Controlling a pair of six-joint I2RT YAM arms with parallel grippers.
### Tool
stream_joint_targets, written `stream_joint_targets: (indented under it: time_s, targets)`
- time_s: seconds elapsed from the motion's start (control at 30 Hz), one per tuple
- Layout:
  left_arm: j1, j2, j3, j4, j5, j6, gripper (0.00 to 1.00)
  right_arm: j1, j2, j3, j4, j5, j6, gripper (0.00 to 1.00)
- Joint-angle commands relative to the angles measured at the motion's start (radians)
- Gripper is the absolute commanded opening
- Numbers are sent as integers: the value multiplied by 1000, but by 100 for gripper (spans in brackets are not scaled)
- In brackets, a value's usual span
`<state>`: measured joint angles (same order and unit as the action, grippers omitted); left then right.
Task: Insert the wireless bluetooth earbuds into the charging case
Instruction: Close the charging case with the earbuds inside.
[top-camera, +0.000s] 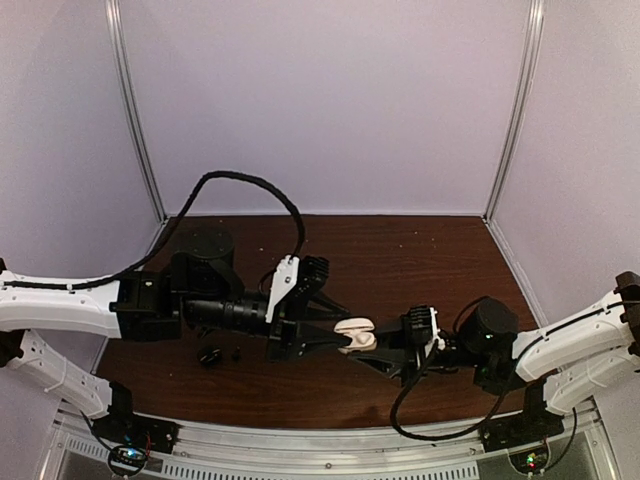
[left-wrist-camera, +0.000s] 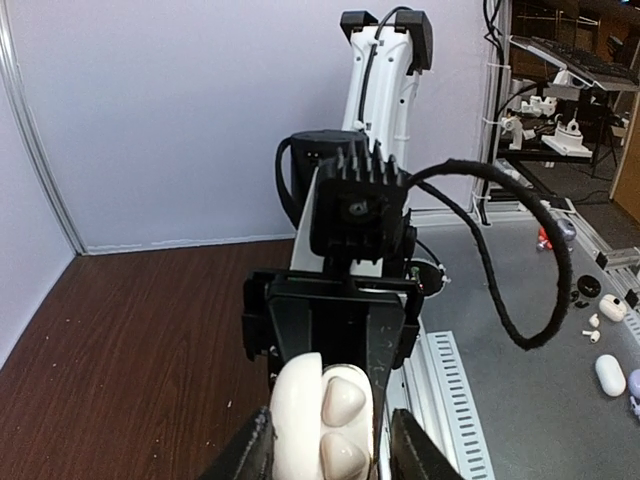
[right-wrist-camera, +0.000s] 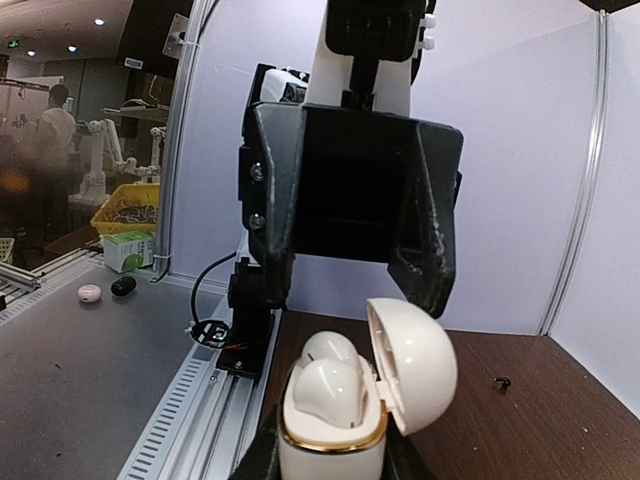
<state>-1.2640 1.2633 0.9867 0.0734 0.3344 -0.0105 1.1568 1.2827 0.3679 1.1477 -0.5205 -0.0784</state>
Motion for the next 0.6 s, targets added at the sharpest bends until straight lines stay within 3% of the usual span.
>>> stream_joint_targets:
  time_s: [0.0, 0.3, 0.57]
  targets:
    - [-3, 14, 12, 19, 52, 40, 38, 4, -19, 20, 20, 0, 7, 0]
    - [-7, 27, 21, 7, 61, 61, 31, 4, -22, 17, 25, 14, 16, 0]
    - [-9, 16, 25, -11, 24, 85, 36, 2, -19, 20, 26, 39, 45, 0]
